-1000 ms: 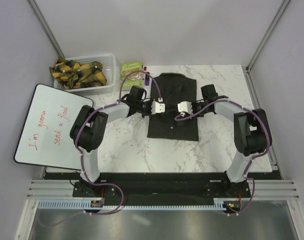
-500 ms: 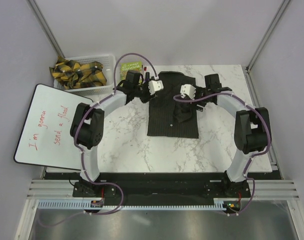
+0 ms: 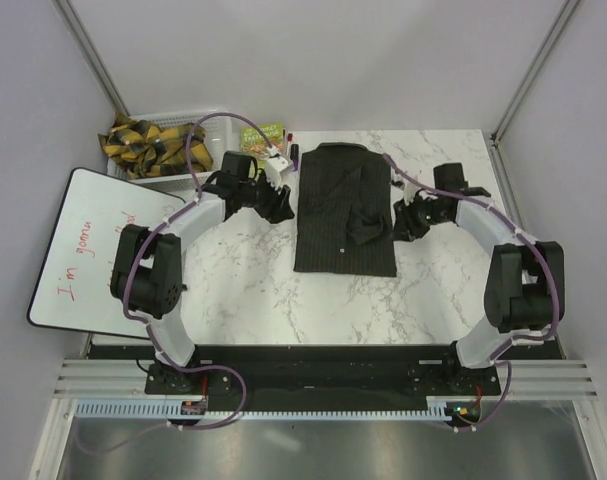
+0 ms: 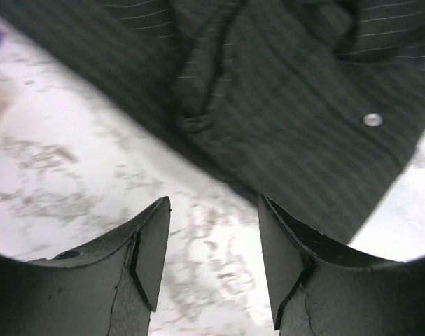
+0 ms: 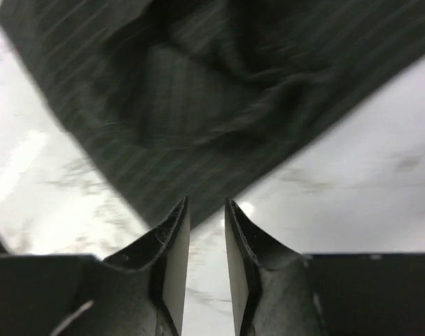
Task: Fold and stack the long sleeve shirts
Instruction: Fold the shirt
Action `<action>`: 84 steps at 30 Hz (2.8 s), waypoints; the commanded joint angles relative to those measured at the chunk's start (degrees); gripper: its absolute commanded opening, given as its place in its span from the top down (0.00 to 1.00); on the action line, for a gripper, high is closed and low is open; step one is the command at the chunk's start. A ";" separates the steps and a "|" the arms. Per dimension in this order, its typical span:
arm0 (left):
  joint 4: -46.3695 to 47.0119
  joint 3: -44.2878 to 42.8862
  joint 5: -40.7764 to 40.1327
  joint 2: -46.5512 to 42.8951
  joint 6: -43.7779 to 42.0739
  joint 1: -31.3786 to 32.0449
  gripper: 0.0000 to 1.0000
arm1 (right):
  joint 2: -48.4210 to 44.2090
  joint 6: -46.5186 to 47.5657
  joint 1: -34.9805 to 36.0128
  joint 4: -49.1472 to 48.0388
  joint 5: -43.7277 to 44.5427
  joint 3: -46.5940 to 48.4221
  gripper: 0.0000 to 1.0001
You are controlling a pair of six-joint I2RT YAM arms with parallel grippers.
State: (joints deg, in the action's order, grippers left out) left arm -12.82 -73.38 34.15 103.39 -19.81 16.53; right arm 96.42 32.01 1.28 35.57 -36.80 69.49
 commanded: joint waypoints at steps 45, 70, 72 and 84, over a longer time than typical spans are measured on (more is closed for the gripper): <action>-7.81 -6.77 -0.30 1.89 4.61 6.14 0.46 | 4.22 -24.64 10.94 -20.04 2.70 5.47 0.49; -10.12 -14.88 3.11 22.91 19.99 3.94 0.63 | 21.80 -26.03 9.88 -15.18 1.73 4.53 0.56; -10.21 -11.80 4.52 20.11 20.25 3.94 0.63 | 18.30 -26.38 11.19 -15.18 0.85 -0.92 0.56; -9.24 4.99 8.91 -9.06 0.17 4.03 0.37 | -1.05 -29.02 13.21 -12.46 -9.78 -4.99 0.47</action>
State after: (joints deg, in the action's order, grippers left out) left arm -22.70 -71.90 40.66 107.92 -6.55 20.38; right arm 101.75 4.21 13.63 21.91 -40.86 61.91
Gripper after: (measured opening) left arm 0.579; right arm 0.534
